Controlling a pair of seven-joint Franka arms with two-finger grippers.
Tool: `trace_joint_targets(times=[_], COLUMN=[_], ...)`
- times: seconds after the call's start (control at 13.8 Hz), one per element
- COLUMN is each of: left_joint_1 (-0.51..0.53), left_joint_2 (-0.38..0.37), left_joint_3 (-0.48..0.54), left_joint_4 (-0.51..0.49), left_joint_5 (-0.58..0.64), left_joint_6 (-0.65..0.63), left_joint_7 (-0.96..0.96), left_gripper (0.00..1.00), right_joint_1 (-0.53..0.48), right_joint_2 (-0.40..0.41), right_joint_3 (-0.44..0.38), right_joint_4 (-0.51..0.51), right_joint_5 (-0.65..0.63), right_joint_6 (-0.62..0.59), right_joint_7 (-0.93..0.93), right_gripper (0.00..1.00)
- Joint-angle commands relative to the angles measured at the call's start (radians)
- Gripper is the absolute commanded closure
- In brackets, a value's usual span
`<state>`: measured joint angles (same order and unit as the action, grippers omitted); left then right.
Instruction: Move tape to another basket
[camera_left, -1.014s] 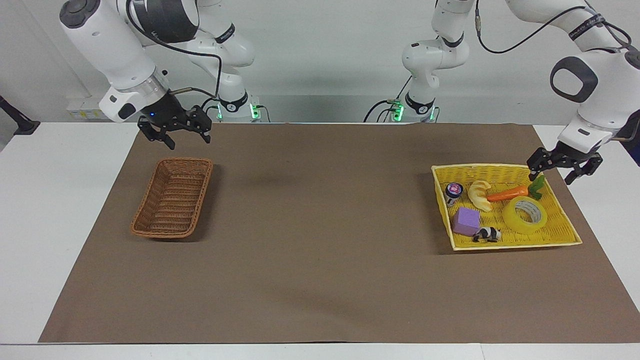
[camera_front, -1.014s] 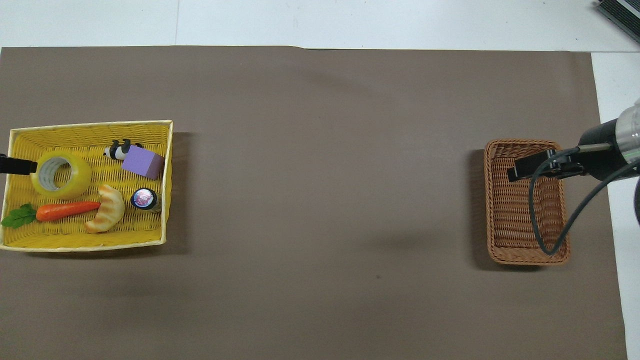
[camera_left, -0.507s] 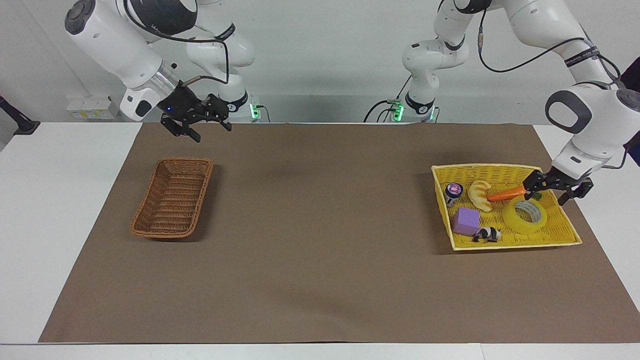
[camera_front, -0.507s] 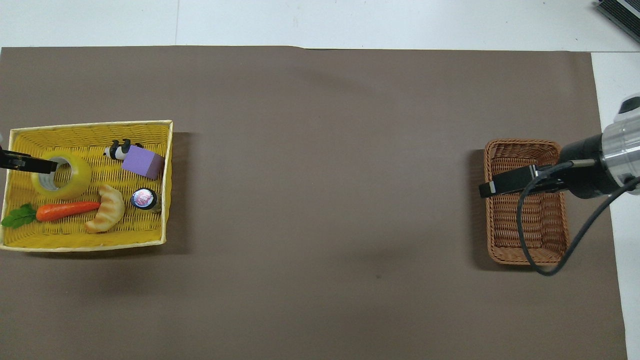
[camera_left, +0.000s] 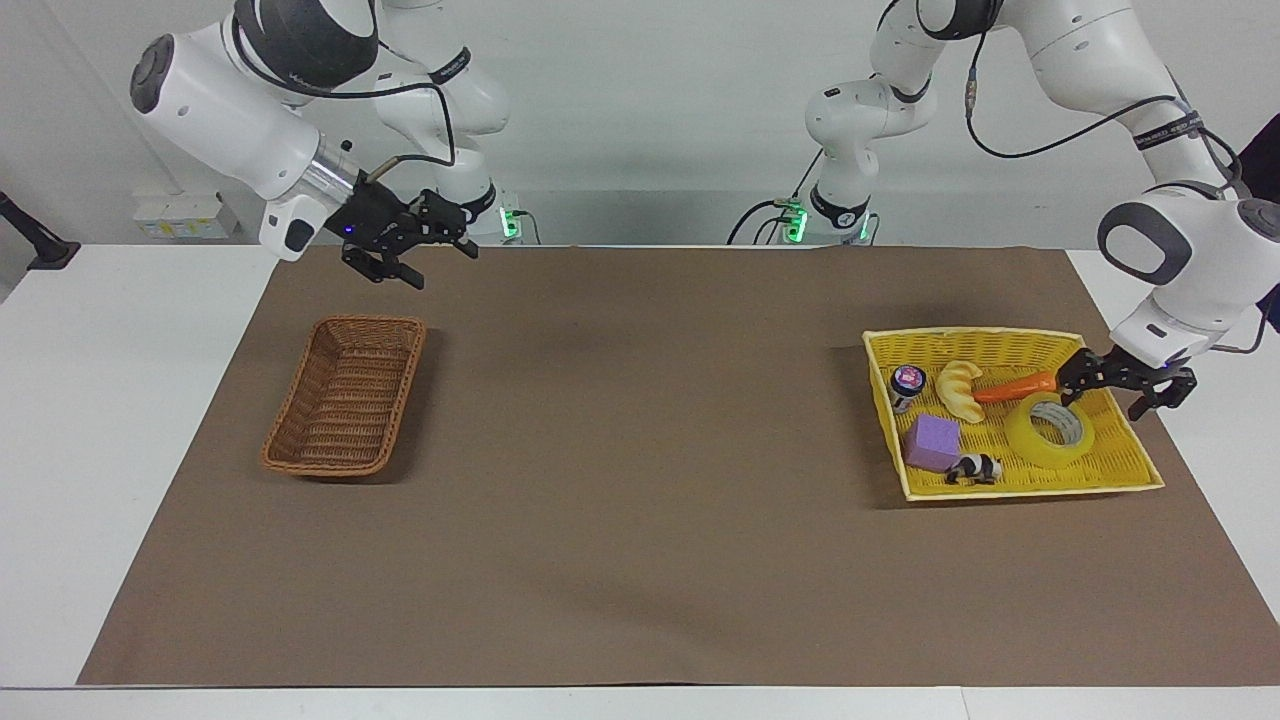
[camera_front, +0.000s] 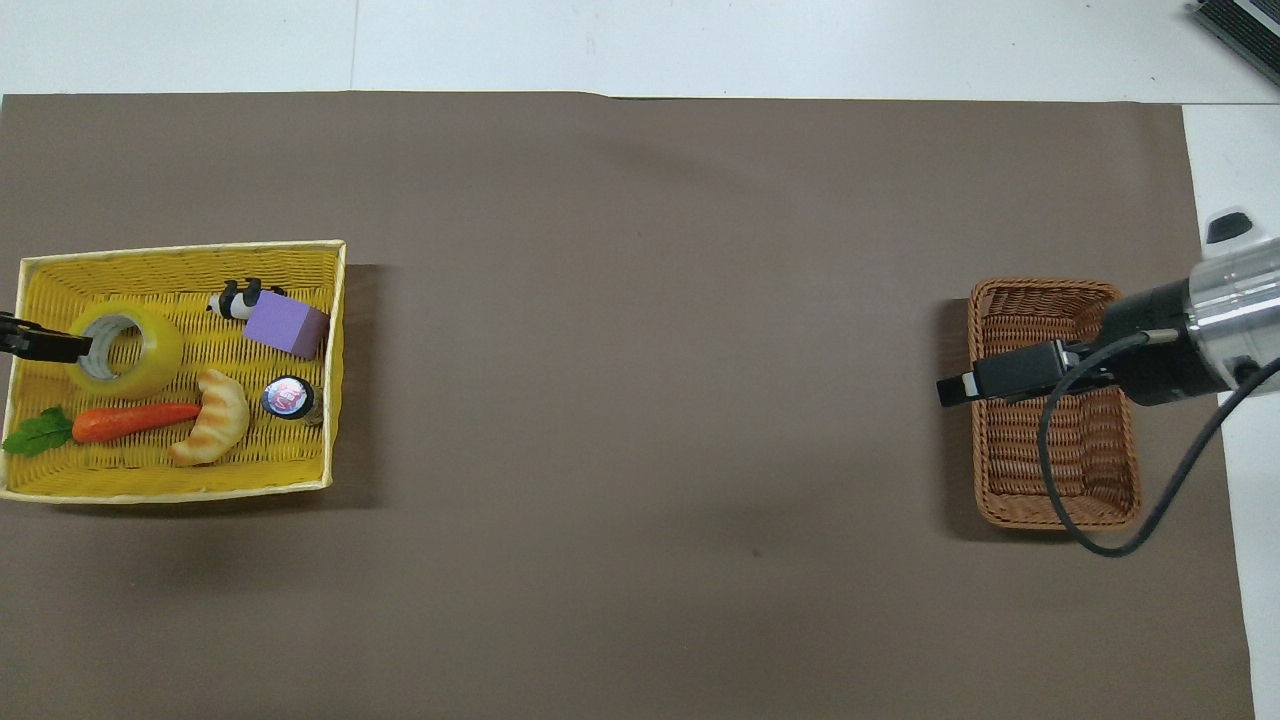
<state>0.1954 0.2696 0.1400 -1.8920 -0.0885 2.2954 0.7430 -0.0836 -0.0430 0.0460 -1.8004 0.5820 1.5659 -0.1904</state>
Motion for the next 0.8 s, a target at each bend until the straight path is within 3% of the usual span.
trace_joint_targets(times=[0.0, 0.07, 0.14, 0.36, 0.51, 0.72], left_joint_1=[0.007, 0.006, 0.009, 0.007, 0.007, 0.006], left_joint_2=[0.040, 0.042, 0.046, 0.054, 0.054, 0.053], left_joint_3=[-0.008, -0.008, -0.008, -0.007, -0.007, -0.007], left_joint_4=[-0.007, -0.012, -0.018, -0.019, -0.019, -0.009], left_joint_5=[-0.020, -0.022, -0.022, -0.022, -0.022, -0.022], left_joint_6=[0.064, 0.064, 0.062, 0.053, 0.047, 0.042], left_joint_7=[0.019, 0.013, 0.015, 0.019, 0.022, 0.022], left_gripper=[0.00, 0.00, 0.12, 0.72, 1.00, 1.00], right_joint_1=[-0.013, -0.013, -0.013, -0.007, 0.001, 0.036], right_joint_2=[-0.005, 0.003, 0.009, 0.046, 0.074, 0.107], right_joint_3=[0.005, 0.006, 0.005, 0.005, 0.008, 0.014], right_joint_4=[-0.031, -0.036, -0.037, -0.037, -0.036, -0.042], right_joint_5=[0.062, 0.097, 0.120, 0.180, 0.197, 0.252], right_joint_6=[-0.001, -0.003, 0.000, 0.000, 0.008, 0.032], right_joint_7=[-0.040, -0.040, -0.043, -0.108, -0.149, -0.132], right_gripper=[0.00, 0.00, 0.00, 0.00, 0.00, 0.00])
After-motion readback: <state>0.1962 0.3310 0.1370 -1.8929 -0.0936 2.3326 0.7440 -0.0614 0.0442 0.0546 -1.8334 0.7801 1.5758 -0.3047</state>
